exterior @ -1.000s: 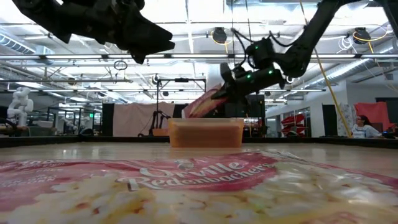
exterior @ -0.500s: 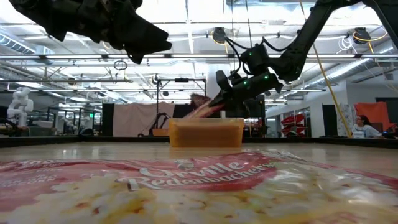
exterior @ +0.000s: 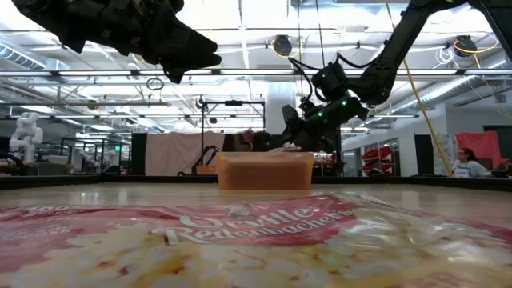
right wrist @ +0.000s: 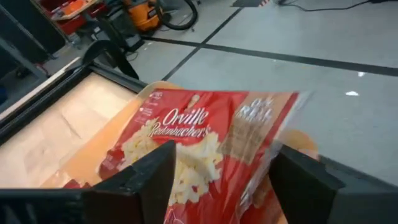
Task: Sort popcorn bags into baskets
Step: Put the red popcorn bag into the orange bin
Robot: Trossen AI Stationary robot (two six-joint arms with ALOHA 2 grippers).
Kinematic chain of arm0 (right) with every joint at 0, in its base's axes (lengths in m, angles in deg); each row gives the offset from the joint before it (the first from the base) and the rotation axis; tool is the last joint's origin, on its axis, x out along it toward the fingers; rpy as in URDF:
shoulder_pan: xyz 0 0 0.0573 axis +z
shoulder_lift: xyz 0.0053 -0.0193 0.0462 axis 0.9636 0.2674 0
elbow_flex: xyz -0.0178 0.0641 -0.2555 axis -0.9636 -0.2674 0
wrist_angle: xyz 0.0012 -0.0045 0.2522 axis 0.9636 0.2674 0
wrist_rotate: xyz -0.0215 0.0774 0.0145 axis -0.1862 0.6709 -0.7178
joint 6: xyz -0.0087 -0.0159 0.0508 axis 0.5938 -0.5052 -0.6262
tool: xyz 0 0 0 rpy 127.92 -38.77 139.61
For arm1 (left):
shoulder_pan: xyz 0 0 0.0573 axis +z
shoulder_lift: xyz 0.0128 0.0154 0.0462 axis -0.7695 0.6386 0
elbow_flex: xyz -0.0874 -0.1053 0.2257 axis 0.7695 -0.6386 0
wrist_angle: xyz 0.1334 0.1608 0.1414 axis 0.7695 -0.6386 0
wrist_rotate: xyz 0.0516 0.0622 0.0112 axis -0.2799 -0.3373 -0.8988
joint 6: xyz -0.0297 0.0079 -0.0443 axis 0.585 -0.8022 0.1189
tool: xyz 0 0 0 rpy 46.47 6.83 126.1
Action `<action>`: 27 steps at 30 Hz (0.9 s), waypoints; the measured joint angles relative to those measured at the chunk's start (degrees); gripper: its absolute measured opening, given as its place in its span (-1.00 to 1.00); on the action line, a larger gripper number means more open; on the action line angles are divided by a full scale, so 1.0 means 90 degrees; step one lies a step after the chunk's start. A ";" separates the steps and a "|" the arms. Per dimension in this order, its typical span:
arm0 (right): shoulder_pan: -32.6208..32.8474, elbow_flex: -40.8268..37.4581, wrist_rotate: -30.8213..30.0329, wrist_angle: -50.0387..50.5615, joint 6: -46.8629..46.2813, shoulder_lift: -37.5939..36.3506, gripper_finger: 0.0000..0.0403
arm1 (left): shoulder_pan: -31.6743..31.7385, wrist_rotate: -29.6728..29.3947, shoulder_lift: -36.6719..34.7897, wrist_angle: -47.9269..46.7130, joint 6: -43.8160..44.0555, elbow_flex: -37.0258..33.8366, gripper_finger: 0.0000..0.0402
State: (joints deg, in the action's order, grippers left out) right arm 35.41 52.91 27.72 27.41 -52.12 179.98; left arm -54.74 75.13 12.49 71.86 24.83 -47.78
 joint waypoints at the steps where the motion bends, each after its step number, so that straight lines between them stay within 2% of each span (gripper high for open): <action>1: -0.0025 -0.0002 0.0008 0.0030 0.0064 -0.0030 0.19 | 0.0000 -0.0004 -0.0001 0.0000 -0.0006 0.0000 -0.24; 5: -0.0026 -0.0002 -0.0009 0.0270 0.0624 -0.0328 0.24 | 0.0000 -0.0101 0.0001 -0.0002 -0.0024 0.0000 -0.24; 9: 0.0157 -0.0002 -0.0289 0.0744 0.1075 -0.0637 0.16 | 0.0000 -0.0103 -0.0002 -0.0002 -0.0076 0.0000 -0.24; 13: 0.0324 -0.0002 -0.0539 0.0906 0.1367 -0.0707 -0.08 | 0.0000 -0.0104 -0.0002 0.0002 -0.0174 0.0000 -0.24; 19: 0.0225 -0.0002 -0.0502 0.0946 0.1478 -0.0609 -0.64 | 0.0045 -0.0106 -0.0002 0.0011 -0.0219 0.0000 -0.24; 22: 0.0169 -0.0002 -0.0266 0.0917 0.1498 -0.0488 -0.92 | 0.0136 -0.0108 -0.0002 0.0016 -0.0214 0.0002 -0.24; 24: 0.0164 -0.0002 -0.0217 0.0865 0.1499 -0.0355 -0.96 | 0.0196 -0.0109 -0.0002 0.0040 -0.0211 0.0002 -0.24; 27: 0.0109 -0.0002 -0.0210 0.0864 0.1491 -0.0129 -0.93 | 0.0279 -0.0114 -0.0002 0.0156 -0.0152 0.0002 -0.24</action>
State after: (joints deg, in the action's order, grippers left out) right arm 36.39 52.89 25.83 35.19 -38.70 178.83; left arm -52.22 74.10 12.48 73.27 23.46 -47.76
